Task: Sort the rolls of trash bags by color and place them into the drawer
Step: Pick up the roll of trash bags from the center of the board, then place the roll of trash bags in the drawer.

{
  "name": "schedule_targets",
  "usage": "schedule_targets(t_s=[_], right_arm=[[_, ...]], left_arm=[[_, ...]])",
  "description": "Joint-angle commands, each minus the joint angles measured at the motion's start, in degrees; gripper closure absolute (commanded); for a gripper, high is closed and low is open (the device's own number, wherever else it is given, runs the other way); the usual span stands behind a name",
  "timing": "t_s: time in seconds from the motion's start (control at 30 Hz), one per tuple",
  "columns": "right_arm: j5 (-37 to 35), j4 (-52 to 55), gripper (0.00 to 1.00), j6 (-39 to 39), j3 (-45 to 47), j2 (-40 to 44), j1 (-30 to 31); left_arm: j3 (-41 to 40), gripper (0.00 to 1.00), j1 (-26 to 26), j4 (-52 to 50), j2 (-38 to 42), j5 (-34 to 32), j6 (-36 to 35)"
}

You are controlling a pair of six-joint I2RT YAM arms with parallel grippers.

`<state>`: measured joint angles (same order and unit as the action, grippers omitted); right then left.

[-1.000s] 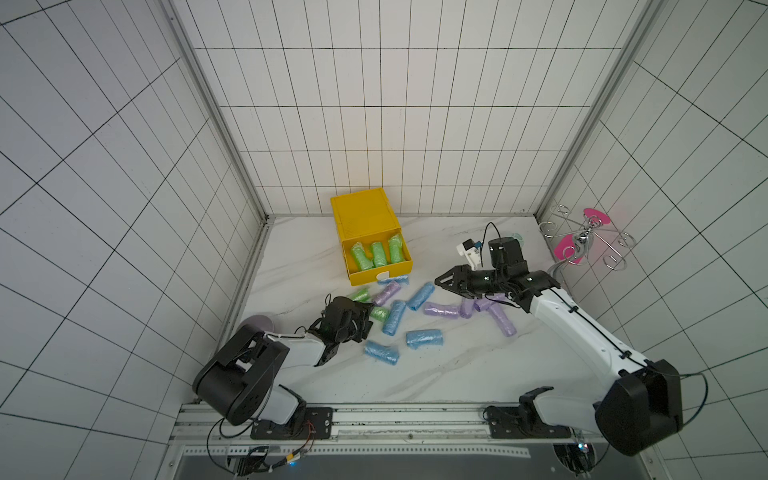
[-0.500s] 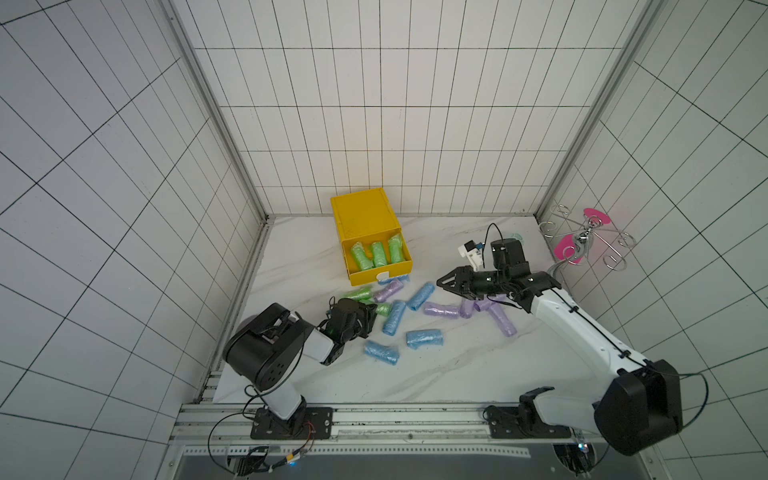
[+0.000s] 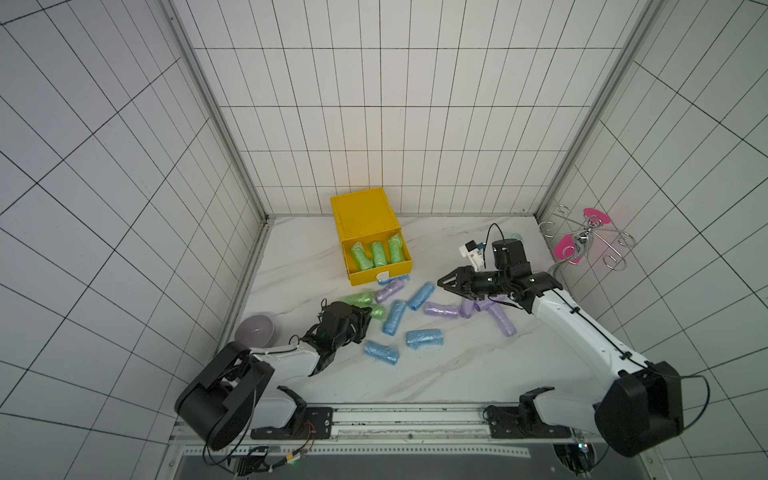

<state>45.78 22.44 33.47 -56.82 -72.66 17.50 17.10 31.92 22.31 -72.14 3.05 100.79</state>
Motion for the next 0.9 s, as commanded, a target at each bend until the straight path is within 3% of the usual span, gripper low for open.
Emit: schedule_targets(t_s=[0.0, 0.3, 0.43, 0.63, 0.7, 0.87], right_arm=[[0.0, 0.5, 0.58, -0.8, 0.1, 0.6, -0.5], [0.7, 2.9, 0.6, -2.7, -3.1, -0.7, -0.8], [2.1, 2.9, 0.59, -2.8, -4.0, -1.6, -1.0], [2.5, 2.9, 0.6, -3.0, -4.4, -1.9, -1.1], [2.4, 3.2, 0.6, -2.9, -4.7, -1.9, -1.1], [0.9, 5.5, 0.63, -3.2, -6.5, -1.3, -1.1]], left_arm=[[2.3, 0.94, -0.5, -15.4, 5.9, 1.3, -5.7], [4.1, 0.95, -2.2, -41.3, 28.1, 2.4, -16.4], [7.9, 0.95, -2.6, -50.6, 33.7, 2.7, -25.3], [27.0, 0.95, -2.7, -68.2, 27.5, 2.0, -44.4], [32.7, 0.94, -2.8, -69.3, 25.0, 1.5, -48.7], [49.5, 0.93, -5.1, -73.8, 13.4, 8.8, -59.1]])
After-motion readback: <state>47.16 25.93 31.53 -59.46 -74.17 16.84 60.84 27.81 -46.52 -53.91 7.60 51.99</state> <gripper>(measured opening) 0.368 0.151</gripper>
